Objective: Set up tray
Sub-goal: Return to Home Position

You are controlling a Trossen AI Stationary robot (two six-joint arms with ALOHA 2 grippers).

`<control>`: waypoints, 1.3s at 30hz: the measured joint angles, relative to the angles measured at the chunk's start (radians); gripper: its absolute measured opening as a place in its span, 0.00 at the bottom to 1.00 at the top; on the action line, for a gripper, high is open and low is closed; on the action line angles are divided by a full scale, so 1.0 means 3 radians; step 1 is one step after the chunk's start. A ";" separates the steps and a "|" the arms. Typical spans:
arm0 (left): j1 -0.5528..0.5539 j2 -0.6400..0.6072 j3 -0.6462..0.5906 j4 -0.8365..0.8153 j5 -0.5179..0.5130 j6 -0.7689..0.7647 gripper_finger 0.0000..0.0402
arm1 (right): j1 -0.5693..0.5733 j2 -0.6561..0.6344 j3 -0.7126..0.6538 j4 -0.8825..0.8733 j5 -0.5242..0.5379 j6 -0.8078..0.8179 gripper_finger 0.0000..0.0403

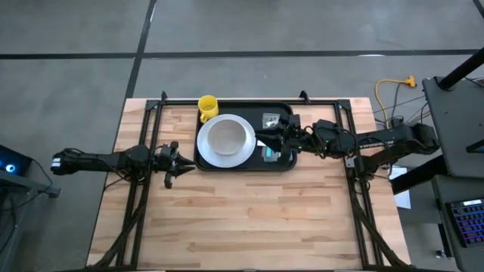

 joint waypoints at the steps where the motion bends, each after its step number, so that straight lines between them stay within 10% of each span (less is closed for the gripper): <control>1: 0.0000 0.0000 0.0000 0.0000 -0.0001 0.0000 0.20 | 0.0001 -0.0025 -0.0031 -0.0009 0.0000 -0.0050 0.21; 39: 0.0000 0.0000 0.0000 0.0000 0.0000 0.0001 0.20 | 0.0057 -0.0064 -0.0173 0.0218 -0.0008 -0.0286 0.17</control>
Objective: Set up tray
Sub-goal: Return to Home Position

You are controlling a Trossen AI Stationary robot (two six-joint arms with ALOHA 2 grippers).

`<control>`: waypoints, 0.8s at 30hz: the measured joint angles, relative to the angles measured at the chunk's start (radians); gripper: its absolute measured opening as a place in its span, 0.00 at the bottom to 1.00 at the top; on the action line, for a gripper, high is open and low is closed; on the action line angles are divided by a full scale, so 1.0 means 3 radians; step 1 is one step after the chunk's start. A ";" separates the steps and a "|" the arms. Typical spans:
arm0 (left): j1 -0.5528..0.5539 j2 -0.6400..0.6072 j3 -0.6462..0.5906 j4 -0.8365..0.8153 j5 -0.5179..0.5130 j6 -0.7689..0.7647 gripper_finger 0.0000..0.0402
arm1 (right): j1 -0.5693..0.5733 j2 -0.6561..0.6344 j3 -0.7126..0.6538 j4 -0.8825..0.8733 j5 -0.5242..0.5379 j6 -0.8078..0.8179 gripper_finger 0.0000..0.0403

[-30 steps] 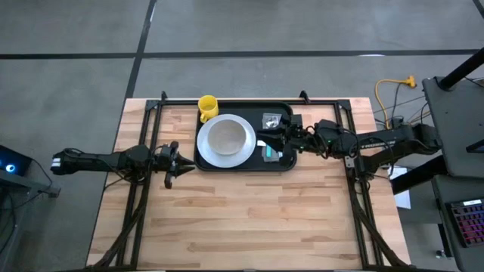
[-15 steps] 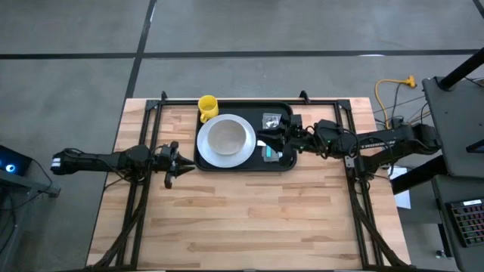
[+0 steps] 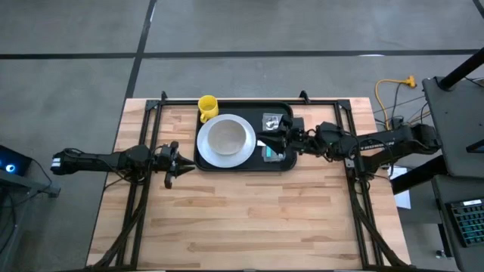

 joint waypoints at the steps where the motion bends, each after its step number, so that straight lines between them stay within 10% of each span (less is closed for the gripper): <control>1: 0.0000 0.0000 0.0000 0.0000 0.0000 0.0000 0.20 | -0.0002 0.0000 -0.0024 0.0116 0.0003 -0.0026 0.17; 24: 0.0001 0.0000 -0.0001 0.0000 0.0000 -0.0001 0.20 | 0.0116 -0.0005 -0.1130 0.1940 0.0323 -0.0115 0.21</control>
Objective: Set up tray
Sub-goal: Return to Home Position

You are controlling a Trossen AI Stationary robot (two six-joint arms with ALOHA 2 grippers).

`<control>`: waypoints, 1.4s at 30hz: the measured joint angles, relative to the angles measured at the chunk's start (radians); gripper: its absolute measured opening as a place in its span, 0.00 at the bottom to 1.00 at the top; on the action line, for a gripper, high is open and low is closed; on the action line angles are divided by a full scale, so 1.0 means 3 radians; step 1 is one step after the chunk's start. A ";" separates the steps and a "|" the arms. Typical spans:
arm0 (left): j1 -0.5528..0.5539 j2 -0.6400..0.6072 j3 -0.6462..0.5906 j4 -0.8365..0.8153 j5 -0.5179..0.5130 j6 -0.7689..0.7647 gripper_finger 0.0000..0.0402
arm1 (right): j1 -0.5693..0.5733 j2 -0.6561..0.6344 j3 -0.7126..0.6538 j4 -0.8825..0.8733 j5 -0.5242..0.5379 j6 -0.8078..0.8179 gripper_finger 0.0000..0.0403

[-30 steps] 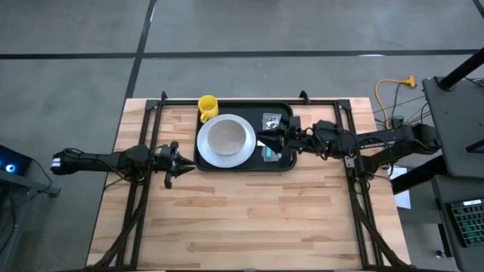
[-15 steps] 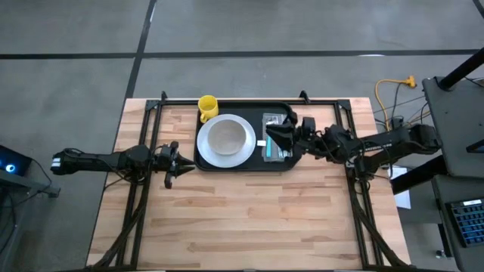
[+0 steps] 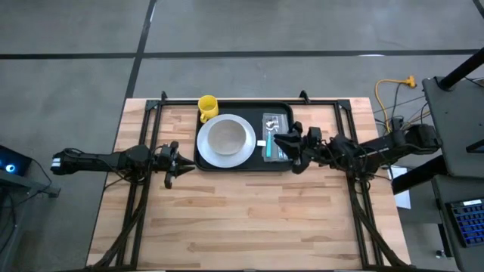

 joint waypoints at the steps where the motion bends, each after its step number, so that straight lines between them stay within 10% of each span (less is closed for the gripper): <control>1: 0.0000 0.0000 0.0000 0.0000 0.0000 0.0001 0.20 | 0.0000 0.0000 -0.0046 0.0100 0.0002 -0.0005 0.20; 42: -0.0001 0.0083 -0.0001 0.0000 -0.0001 0.0000 0.20 | 0.0019 -0.0239 -0.1247 0.1214 0.0126 -0.0140 0.17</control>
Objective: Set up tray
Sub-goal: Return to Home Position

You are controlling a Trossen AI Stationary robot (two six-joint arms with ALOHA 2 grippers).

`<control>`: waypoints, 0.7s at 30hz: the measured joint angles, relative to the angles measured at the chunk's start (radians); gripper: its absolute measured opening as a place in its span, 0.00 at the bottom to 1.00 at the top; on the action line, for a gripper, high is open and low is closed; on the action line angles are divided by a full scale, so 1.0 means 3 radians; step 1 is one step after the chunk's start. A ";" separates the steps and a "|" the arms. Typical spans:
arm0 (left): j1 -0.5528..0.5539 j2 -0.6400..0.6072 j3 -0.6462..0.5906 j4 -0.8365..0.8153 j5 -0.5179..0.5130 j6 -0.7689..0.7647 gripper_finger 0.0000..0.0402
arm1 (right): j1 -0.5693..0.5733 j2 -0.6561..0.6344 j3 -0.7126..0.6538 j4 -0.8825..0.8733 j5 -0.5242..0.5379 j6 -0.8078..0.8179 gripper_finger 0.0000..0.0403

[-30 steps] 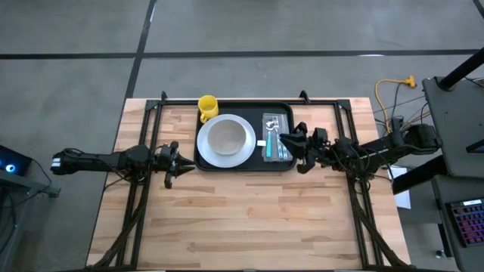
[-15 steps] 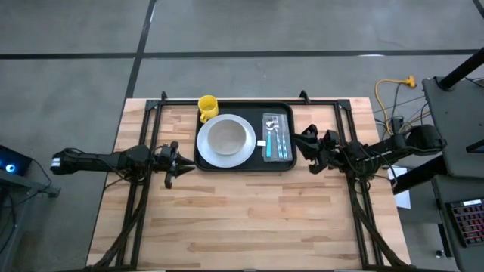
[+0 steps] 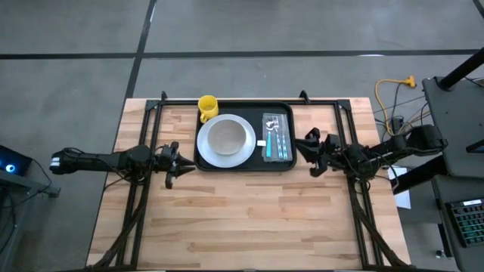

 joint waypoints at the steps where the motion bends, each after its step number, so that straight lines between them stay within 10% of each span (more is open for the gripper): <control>1: 0.0001 0.0000 0.0000 0.0000 0.0001 0.0000 0.20 | 0.0000 0.0000 -0.0057 0.0000 0.0000 0.0030 0.17; 21: 0.0000 0.0022 0.0000 0.0000 0.0000 0.0000 0.20 | -0.0006 0.0013 -0.0344 -0.0332 -0.0003 -0.0240 0.19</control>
